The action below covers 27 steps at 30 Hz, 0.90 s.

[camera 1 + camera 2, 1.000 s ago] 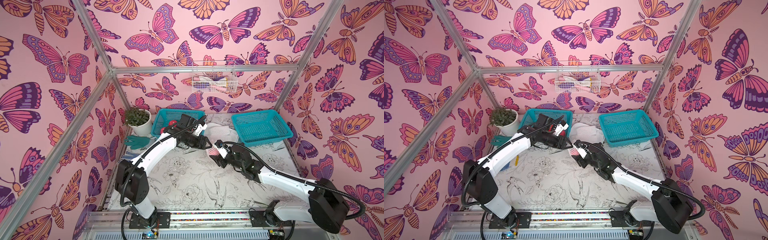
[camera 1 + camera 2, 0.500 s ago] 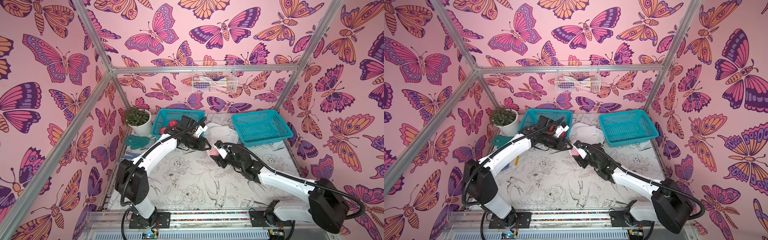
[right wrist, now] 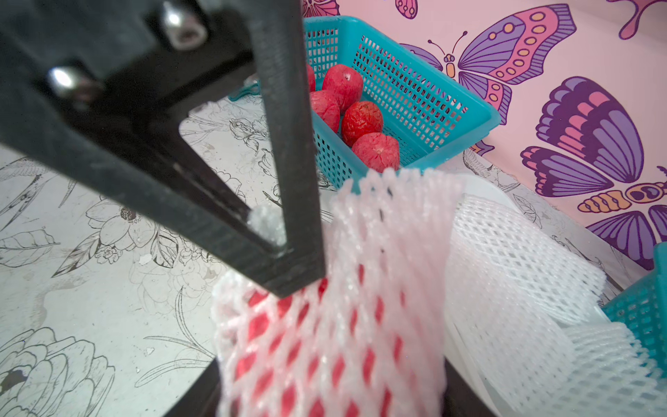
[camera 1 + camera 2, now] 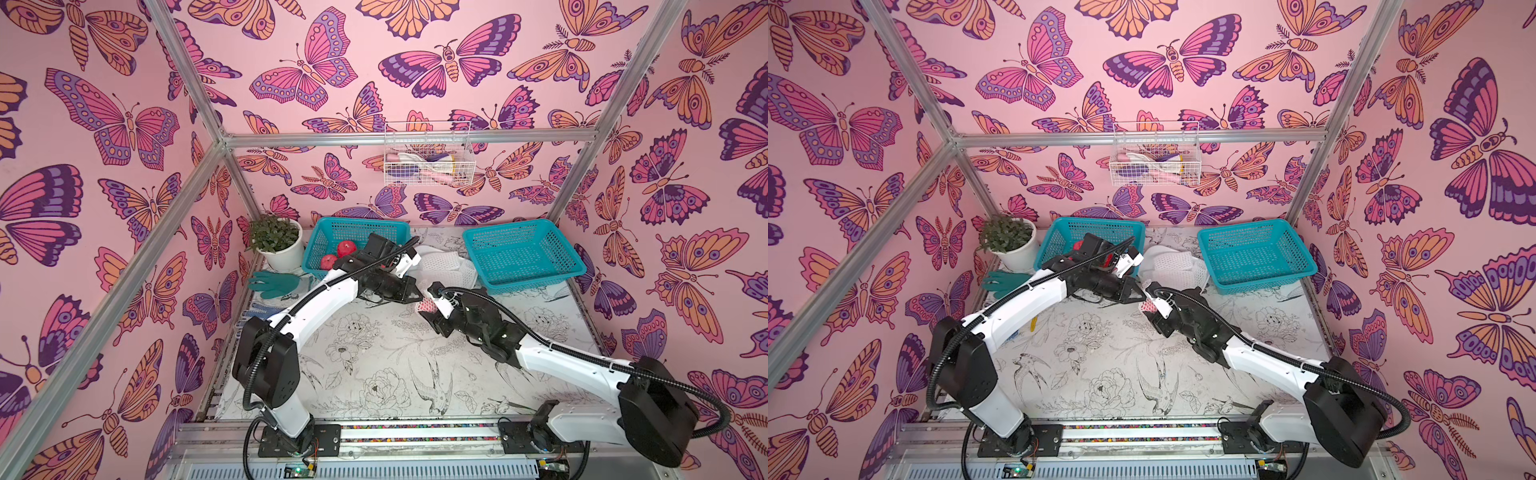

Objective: Remove foam nets from apples
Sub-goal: Place the apple at the center of the board.

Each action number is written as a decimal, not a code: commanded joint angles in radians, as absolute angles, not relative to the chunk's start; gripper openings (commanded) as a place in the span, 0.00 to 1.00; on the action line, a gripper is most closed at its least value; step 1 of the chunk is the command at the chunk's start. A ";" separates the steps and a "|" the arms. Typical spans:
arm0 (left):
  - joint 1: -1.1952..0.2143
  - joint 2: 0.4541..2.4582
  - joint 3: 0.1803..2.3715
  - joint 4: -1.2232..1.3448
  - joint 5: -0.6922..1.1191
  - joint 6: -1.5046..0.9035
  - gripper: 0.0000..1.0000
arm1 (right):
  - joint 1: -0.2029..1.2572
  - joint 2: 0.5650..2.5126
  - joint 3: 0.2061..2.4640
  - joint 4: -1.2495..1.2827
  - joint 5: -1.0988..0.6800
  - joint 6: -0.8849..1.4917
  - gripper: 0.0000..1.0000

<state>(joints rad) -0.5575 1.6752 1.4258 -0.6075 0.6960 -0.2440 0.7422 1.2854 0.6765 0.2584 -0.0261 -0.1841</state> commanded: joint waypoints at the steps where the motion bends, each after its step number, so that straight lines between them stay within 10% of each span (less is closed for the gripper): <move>1: -0.568 1.681 1.394 -0.584 0.713 -0.222 0.00 | 0.750 1.300 0.694 0.236 -0.028 -0.186 0.54; 17: -0.584 1.800 1.328 -0.505 0.724 -0.203 0.00 | 0.750 1.430 0.601 0.378 0.039 -0.150 0.81; 20: -0.584 1.825 1.326 -0.505 0.730 -0.199 0.00 | 0.750 1.439 0.612 0.358 0.025 -0.156 1.00; 27: -0.584 1.824 1.306 -0.507 0.696 -0.168 0.00 | 0.749 1.412 0.637 0.269 0.001 -0.156 0.99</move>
<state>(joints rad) -0.5774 1.8179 1.3258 -0.5156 0.7067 -0.2016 0.7422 1.4326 0.6071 0.3073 0.0162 -0.1577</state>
